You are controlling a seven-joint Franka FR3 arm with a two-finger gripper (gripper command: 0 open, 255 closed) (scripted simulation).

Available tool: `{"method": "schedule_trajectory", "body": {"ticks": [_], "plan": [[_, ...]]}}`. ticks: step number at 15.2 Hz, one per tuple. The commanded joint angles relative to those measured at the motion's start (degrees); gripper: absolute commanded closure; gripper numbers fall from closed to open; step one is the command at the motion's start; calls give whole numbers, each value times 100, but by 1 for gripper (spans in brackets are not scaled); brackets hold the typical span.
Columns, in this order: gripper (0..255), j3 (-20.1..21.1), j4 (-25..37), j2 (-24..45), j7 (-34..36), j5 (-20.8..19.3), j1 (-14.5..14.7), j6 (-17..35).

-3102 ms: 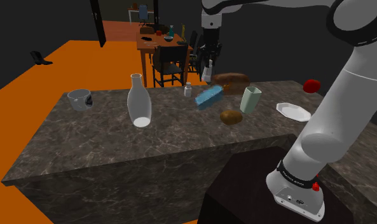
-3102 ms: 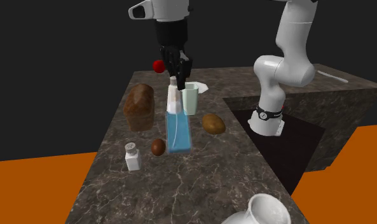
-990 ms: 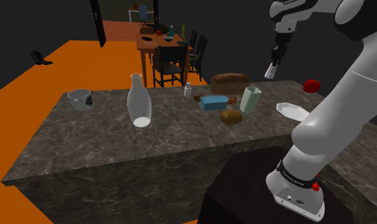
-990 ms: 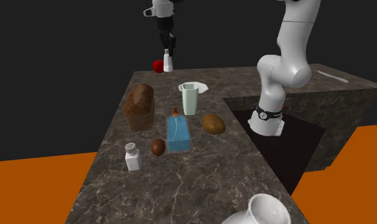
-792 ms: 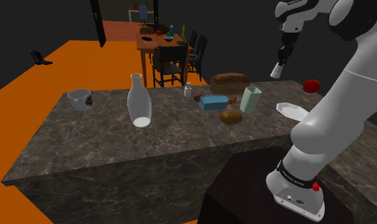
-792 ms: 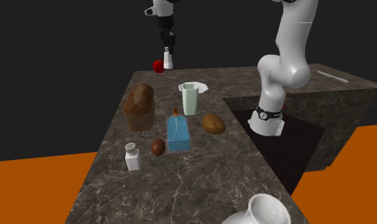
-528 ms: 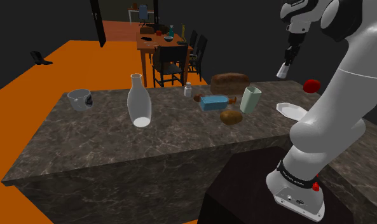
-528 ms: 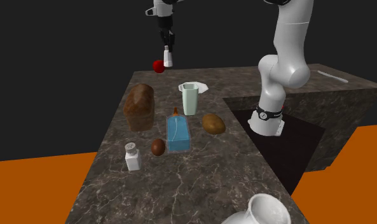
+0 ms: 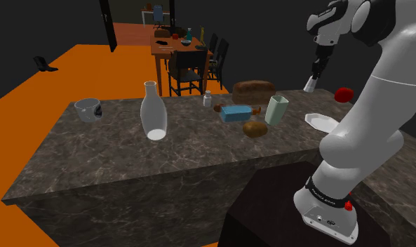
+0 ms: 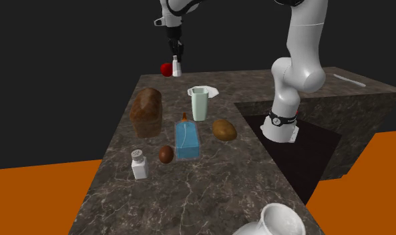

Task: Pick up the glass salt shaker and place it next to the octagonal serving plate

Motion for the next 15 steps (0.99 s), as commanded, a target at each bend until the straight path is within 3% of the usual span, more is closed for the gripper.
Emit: {"method": "schedule_trajectory", "body": {"ticks": [1,15], "plan": [[255,-2,-112,32,-2,17,-8,143],[255,17,-884,329,-17,170,-54,1167]]}}
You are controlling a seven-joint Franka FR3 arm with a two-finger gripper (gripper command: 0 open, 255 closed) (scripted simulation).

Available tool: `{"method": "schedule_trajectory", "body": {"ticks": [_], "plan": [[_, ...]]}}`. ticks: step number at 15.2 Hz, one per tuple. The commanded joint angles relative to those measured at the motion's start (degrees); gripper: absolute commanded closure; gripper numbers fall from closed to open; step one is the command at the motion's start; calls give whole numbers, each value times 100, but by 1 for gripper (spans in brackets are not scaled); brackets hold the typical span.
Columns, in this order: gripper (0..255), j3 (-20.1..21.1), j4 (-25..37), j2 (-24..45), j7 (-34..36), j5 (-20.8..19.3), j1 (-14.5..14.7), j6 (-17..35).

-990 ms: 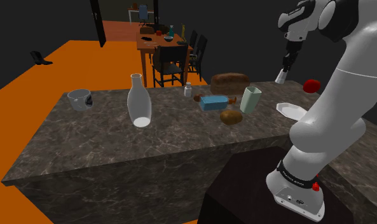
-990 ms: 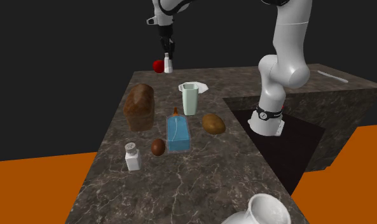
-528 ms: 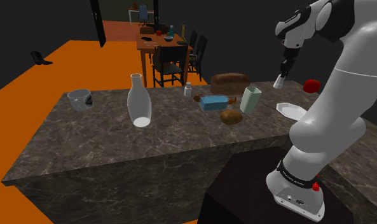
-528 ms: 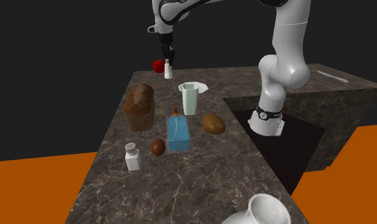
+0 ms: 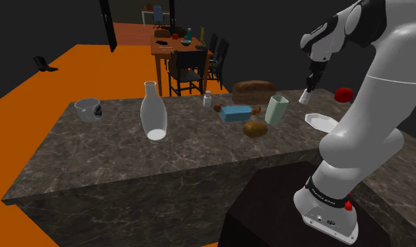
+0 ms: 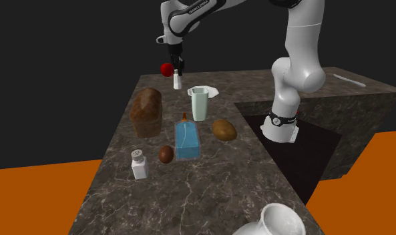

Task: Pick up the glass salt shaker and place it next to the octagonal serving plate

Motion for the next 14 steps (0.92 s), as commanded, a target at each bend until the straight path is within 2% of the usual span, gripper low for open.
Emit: {"method": "schedule_trajectory", "body": {"ticks": [1,8,14], "plan": [[255,9,-98,72,-8,40,-9,162],[255,45,-388,334,-65,193,-59,676],[255,45,-388,334,-65,193,-59,676]]}}
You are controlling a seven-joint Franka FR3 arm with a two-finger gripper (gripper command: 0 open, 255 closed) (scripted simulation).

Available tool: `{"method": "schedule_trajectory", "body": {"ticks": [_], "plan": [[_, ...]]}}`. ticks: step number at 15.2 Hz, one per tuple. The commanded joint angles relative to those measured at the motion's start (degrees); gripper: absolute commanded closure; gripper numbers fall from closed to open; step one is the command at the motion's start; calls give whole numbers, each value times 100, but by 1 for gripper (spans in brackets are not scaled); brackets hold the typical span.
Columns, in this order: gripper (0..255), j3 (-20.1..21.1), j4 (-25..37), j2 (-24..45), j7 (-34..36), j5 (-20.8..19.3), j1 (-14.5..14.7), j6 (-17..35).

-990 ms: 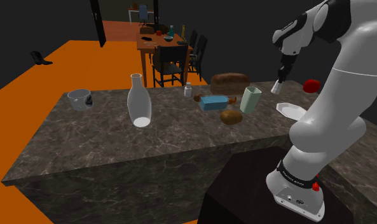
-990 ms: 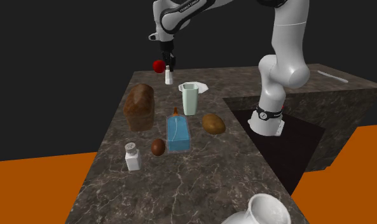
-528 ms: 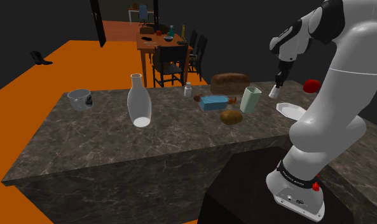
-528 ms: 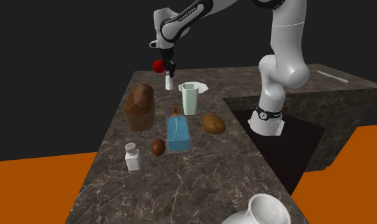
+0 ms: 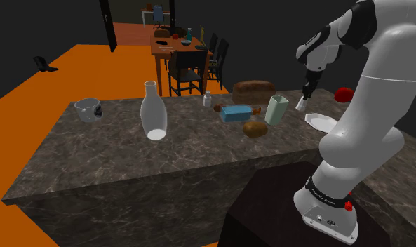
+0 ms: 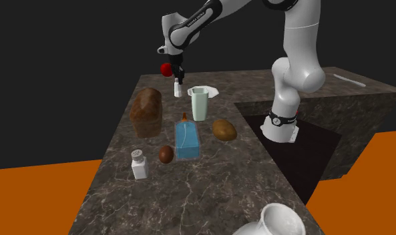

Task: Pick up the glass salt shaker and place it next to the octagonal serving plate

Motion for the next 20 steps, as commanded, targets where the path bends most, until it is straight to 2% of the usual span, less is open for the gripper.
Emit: {"method": "schedule_trajectory", "body": {"ticks": [1,2,3,8,12,20], "plan": [[255,0,-1,0,0,0,0,2],[255,0,-1,0,0,0,0,2],[0,0,-1,0,0,0,0,2],[0,0,-1,-1,0,0,0,2],[0,-20,406,-313,127,-182,99,-678],[0,-20,405,-313,127,-182,98,-677]]}}
